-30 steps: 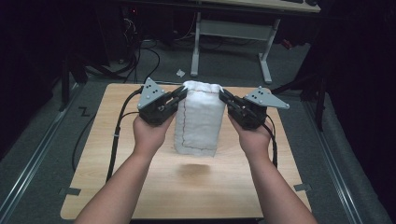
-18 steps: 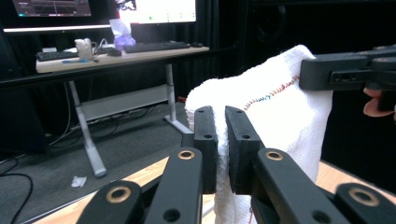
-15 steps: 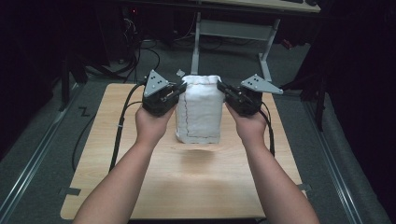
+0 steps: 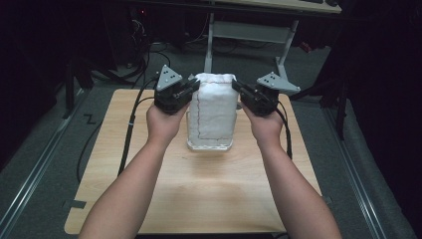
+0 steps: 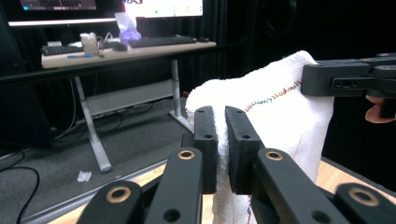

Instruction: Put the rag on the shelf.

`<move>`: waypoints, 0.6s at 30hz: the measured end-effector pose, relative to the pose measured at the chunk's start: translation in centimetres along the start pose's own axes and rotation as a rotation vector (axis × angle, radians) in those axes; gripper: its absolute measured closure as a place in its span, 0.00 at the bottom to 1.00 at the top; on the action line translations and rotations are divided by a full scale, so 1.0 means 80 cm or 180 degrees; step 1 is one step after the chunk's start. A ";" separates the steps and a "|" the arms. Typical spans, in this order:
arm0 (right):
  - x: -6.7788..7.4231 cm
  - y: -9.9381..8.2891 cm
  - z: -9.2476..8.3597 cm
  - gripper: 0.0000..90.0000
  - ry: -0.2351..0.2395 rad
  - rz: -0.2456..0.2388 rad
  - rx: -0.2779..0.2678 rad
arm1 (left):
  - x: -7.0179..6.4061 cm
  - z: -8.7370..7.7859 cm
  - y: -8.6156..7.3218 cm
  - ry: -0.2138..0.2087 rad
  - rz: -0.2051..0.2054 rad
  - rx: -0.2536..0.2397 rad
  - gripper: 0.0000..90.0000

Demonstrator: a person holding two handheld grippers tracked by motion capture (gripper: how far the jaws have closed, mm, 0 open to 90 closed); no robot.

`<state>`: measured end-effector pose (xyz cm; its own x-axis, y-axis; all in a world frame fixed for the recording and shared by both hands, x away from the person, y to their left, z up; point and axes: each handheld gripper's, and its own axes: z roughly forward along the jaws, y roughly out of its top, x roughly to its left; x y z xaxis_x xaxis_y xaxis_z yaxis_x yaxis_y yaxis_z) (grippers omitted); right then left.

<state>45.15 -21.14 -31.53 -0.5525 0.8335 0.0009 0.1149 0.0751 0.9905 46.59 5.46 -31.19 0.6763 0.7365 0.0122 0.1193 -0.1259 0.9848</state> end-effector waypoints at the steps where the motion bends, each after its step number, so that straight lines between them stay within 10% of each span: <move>1: -0.001 0.000 0.002 0.96 -0.0005 0.0008 0.0004 | 0.003 0.002 0.001 0.0000 -0.0001 0.0016 0.94; 18: -0.032 0.015 0.049 0.96 0.0119 0.0366 0.0042 | 0.040 0.043 0.011 0.0154 -0.0087 0.0117 0.93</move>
<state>49.95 -21.06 -30.89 -0.5655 0.8160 0.1198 0.1900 -0.0125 0.9817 51.37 5.42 -30.90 0.6367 0.7711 -0.0055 0.1644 -0.1288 0.9779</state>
